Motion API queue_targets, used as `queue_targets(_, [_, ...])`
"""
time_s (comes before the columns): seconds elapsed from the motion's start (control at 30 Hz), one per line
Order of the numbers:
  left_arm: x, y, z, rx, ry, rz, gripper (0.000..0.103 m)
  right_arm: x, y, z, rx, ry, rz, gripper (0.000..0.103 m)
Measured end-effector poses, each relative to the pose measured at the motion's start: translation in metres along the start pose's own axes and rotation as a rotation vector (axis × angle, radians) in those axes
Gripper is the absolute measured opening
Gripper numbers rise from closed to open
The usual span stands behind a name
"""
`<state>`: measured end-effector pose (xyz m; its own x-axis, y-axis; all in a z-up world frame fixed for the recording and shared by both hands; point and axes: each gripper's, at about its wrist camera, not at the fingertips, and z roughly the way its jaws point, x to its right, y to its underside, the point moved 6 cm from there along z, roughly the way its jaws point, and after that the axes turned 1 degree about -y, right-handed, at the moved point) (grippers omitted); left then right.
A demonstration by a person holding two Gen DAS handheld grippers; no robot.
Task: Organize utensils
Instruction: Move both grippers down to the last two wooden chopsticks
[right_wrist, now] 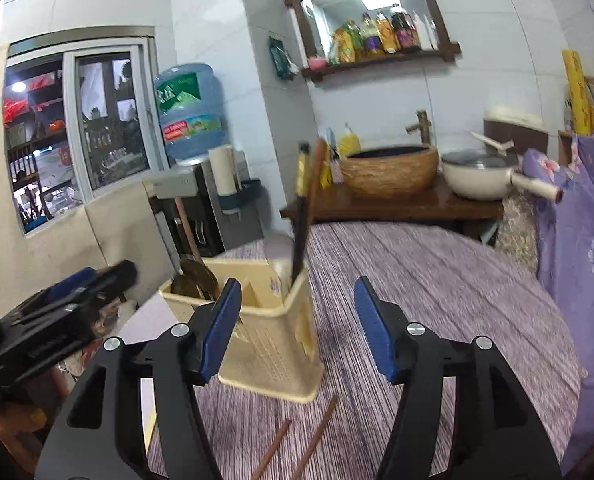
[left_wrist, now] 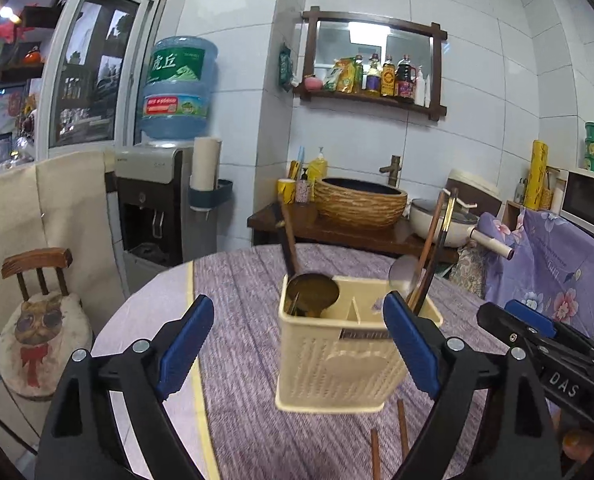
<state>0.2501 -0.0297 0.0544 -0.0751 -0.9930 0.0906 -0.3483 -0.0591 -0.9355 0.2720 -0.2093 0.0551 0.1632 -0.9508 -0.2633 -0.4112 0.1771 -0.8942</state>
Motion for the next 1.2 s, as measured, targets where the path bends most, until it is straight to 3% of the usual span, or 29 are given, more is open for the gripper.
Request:
queue_targets(0.33, [-0.019,0.076,0.008,-0.239,-0.042,-0.038,0.085,0.036,0.083,0.019,-0.257,0.111,0.111,0.058])
queue_targets(0.5, [-0.029,0.105,0.009,-0.302,-0.057,-0.064,0.078,0.035,0.111,0.028,-0.338,0.114,0.127,0.054])
queue_targets(0.93, [-0.045,0.134,0.007,-0.364,-0.067,-0.101,0.057,0.025,0.128,0.038,-0.399,0.118,0.149,0.045])
queue_targets(1.2, [-0.040,0.137,0.010,-0.376,-0.057,-0.092,0.055,0.014,0.131,0.062,-0.441,0.147,0.111,0.034])
